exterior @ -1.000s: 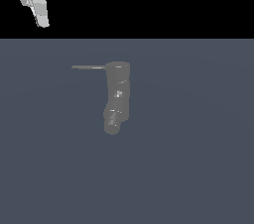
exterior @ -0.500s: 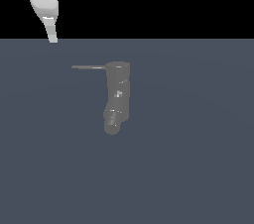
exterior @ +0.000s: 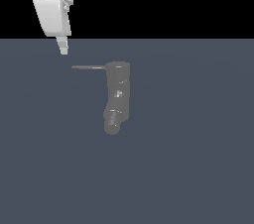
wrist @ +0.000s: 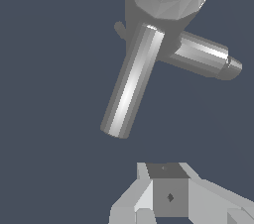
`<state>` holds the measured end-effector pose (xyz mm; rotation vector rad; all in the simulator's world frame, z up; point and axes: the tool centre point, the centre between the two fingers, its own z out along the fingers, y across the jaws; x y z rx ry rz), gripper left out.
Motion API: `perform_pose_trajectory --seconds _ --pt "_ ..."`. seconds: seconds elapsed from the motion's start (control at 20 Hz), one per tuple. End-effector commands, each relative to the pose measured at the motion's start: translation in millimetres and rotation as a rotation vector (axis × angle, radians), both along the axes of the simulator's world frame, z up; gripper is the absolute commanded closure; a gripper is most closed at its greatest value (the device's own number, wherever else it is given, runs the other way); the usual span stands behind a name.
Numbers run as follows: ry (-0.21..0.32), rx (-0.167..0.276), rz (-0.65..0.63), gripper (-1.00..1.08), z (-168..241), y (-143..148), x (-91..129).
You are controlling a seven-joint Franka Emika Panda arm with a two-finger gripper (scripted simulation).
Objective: Turn on the faucet by rotating a designated handle.
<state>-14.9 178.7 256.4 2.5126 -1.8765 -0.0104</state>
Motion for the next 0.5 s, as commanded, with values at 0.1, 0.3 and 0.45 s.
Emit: perform_pose_trajectory --seconds 0.1,0.3,0.45 --pt "-0.003 -0.002 -0.103 1.08 -16.8 -3.8 24.8" --pt "-0.005 -0.003 -0.190 1.08 -30.6 -9.3 45.5" --pt "-0.006 -0.003 -0.246 1.08 -39.3 -13.8 58.7"
